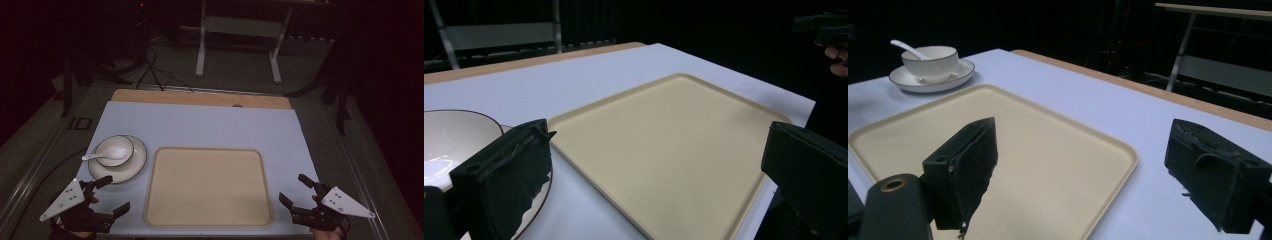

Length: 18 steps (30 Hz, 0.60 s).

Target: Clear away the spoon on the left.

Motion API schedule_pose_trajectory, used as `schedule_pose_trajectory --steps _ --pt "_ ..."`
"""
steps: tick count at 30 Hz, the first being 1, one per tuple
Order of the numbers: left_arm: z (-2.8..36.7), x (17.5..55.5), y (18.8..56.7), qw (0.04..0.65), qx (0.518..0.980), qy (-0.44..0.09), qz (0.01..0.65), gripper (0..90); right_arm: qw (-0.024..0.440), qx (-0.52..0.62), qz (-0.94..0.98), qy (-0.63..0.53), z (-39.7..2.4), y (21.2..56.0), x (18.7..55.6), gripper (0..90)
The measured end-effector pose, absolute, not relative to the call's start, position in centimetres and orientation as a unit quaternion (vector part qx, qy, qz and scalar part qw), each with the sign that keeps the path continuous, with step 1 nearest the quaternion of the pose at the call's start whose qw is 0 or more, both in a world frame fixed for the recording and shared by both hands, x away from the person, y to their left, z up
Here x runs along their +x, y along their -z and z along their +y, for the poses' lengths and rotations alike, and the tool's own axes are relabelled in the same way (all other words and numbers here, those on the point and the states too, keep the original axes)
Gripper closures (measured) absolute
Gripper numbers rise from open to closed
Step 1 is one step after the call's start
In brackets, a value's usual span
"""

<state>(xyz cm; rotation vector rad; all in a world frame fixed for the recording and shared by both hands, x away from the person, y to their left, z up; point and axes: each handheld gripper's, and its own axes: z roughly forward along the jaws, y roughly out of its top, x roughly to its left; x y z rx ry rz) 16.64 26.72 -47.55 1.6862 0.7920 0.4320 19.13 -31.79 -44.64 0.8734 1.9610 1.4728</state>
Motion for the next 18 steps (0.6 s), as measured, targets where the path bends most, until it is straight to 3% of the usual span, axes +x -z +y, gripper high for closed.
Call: schedule_pose_trajectory --steps 12,18 --pt "26.3 16.7 47.6 0.56 0.738 -0.167 0.337 0.4 0.265 0.308 0.735 -0.543 -31.2 44.5 18.8 13.6" --pt "25.3 16.7 47.0 0.534 0.768 -0.146 0.324 1.6 0.266 0.305 0.738 -0.541 -31.0 44.5 18.7 13.6"
